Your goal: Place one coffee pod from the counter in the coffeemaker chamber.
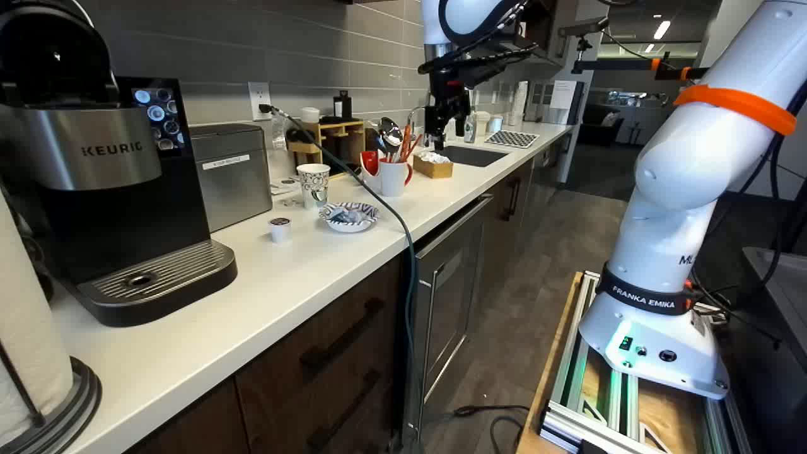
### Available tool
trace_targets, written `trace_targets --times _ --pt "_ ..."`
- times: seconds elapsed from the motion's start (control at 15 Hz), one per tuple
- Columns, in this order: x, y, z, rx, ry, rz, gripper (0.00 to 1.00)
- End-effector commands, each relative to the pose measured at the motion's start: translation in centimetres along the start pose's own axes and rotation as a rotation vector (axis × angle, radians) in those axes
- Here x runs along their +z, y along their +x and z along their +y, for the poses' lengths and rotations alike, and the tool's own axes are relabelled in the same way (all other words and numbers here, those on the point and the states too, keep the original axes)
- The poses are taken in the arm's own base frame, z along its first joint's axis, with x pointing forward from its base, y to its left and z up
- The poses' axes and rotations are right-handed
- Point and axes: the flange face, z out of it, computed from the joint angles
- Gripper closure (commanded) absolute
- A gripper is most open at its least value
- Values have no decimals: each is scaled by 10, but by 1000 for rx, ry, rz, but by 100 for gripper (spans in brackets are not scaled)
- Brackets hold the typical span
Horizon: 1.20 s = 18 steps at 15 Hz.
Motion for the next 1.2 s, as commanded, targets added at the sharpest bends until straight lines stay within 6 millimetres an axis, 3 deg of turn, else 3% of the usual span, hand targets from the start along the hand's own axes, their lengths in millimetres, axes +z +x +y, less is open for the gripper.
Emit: trace_targets --times 0.0,0.73,0.8,1.13 --pt "0 0 0 0 0 -1 0" --pt "0 -4 -3 35 -6 -10 0" --pt "0 -12 -18 33 0 -2 0" --pt "-1 -69 -133 -78 72 23 0"
